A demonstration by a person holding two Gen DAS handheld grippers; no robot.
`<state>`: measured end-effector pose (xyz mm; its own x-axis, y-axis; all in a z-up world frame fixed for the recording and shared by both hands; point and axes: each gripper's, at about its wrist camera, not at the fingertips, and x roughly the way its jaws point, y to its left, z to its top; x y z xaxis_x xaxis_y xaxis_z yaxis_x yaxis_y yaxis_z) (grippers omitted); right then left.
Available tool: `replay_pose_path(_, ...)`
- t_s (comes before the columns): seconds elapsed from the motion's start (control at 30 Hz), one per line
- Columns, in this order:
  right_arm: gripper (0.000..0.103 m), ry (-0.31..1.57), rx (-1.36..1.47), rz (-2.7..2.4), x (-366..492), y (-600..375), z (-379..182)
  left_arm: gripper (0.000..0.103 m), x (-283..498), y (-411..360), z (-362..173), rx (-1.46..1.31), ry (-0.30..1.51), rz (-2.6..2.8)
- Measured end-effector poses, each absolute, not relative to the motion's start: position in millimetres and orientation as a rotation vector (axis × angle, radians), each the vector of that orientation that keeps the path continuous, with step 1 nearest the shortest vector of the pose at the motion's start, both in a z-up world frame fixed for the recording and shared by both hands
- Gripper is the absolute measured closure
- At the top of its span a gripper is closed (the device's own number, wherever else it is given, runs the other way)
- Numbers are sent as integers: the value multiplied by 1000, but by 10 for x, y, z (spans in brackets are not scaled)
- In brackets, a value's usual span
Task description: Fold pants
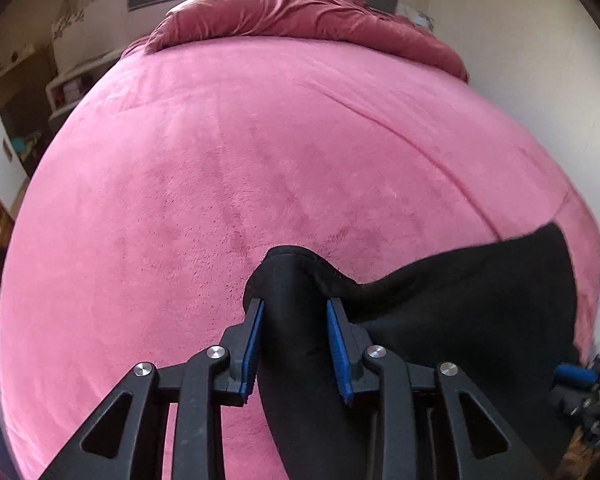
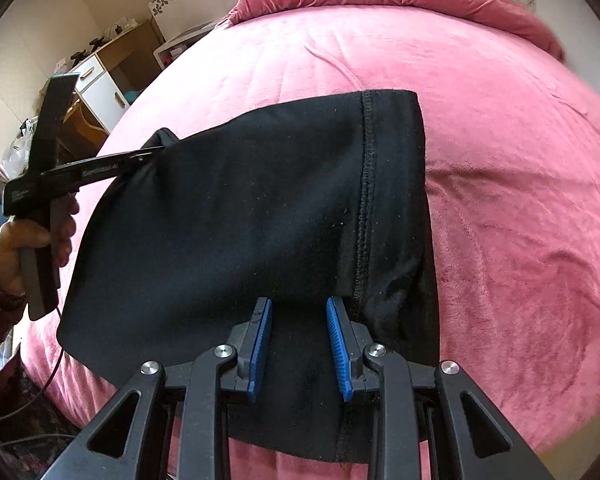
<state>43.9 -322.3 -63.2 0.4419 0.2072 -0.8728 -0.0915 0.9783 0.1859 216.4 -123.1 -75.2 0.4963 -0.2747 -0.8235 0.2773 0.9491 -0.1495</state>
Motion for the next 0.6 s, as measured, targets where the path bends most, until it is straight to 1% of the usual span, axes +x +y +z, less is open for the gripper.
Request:
replay_pose_path(0.07,74,1094,119,190,422,-3218,-610,61,2164,-1141,-691,-34,1006,-330)
replay_pose_path(0.13,74,1091,119,196,399,-3210,-571,60,2104,-1035,-594,-66,991,-316)
replay_pose_path(0.17,73,1083,123,202,386,-3213,-527,60,1935,-946,-554,-83,979,-308)
replay_pose_path(0.23,70,1051,132,208,357,-3212,-417,59,1819,-806,-479,-110,970,-293)
replay_pose_path(0.33,62,981,165,186,386,-3309,-217,59,1543,-640,-452,-175,983,-311)
replay_pose_path(0.37,57,957,174,162,422,-3354,-166,59,1499,-627,-463,-182,986,-315)
replay_pose_path(0.4,54,940,177,135,468,-3391,-136,58,1399,-612,-480,-191,988,-320)
replay_pose_path(0.43,54,934,176,111,528,-3425,-122,56,1313,-605,-513,-193,990,-324)
replay_pose_path(0.5,54,939,169,66,676,-3463,-154,54,1174,-668,-567,-175,1003,-333)
replay_pose_path(0.6,54,1028,69,-28,854,-3428,-352,54,1073,-723,-676,-132,1024,-340)
